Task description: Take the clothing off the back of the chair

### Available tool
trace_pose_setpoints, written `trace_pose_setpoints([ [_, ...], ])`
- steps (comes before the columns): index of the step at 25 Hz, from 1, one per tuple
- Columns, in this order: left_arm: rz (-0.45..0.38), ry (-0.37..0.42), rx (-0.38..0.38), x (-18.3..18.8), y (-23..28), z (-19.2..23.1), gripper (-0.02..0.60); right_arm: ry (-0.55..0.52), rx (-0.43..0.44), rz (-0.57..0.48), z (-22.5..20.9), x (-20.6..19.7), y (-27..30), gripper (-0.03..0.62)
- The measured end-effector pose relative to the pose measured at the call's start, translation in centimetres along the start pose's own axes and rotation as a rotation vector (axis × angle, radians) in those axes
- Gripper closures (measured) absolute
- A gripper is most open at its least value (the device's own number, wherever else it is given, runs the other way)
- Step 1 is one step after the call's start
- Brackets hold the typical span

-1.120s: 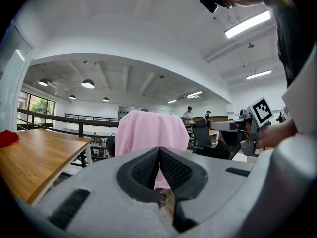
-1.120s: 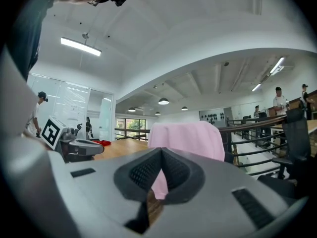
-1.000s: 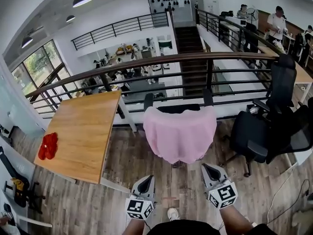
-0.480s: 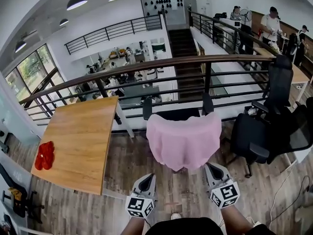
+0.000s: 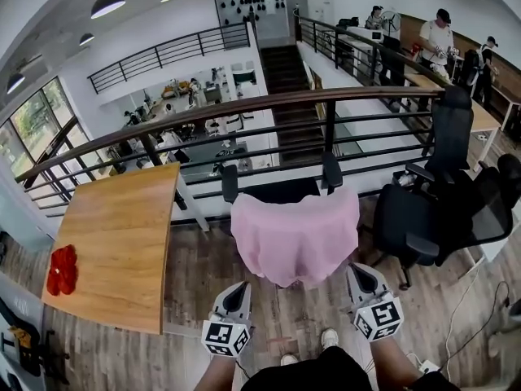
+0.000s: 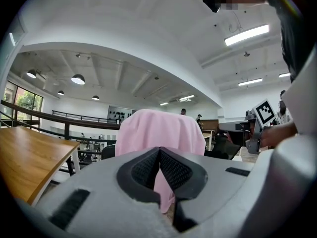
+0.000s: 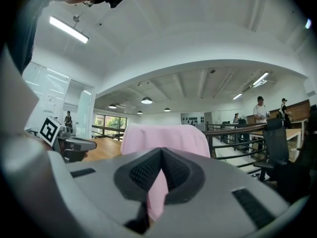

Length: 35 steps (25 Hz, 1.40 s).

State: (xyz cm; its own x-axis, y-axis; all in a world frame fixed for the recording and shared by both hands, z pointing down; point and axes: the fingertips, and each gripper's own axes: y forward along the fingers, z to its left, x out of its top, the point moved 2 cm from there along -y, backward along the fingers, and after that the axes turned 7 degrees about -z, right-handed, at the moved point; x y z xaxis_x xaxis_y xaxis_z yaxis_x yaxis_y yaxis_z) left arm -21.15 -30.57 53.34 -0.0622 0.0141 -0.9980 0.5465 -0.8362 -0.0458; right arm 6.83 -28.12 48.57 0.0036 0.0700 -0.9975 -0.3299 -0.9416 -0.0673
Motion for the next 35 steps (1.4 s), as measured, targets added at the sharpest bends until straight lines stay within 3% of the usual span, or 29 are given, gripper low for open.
trace_pose_setpoints([
  [5, 0.004, 0.009, 0.045, 0.1, 2.2, 1.5, 0.565, -0.003, -0.033, -0.004, -3.2, 0.0, 1.5, 0.589],
  [15, -0.003, 0.047, 0.107, 1.5, 6.1, 3.2, 0.565, -0.020, -0.020, 0.014, -8.3, 0.2, 5.1, 0.588],
  [19, -0.022, 0.056, 0.155, 2.3, 6.9, 5.0, 0.421, -0.022, -0.021, 0.034, -9.4, 0.0, 6.5, 0.463],
  [24, -0.040, 0.042, 0.192, 2.6, 7.6, 7.1, 0.311, -0.012, -0.056, 0.025, -11.0, 0.0, 8.3, 0.324],
  [26, -0.029, 0.046, 0.193, 2.4, 8.4, 7.5, 0.269, -0.003, -0.060, 0.024, -11.8, -0.3, 8.9, 0.307],
  [35, 0.017, 0.004, 0.201, 0.9, 10.4, 8.8, 0.270, 0.048, -0.044, 0.010, -13.6, -1.0, 11.2, 0.298],
])
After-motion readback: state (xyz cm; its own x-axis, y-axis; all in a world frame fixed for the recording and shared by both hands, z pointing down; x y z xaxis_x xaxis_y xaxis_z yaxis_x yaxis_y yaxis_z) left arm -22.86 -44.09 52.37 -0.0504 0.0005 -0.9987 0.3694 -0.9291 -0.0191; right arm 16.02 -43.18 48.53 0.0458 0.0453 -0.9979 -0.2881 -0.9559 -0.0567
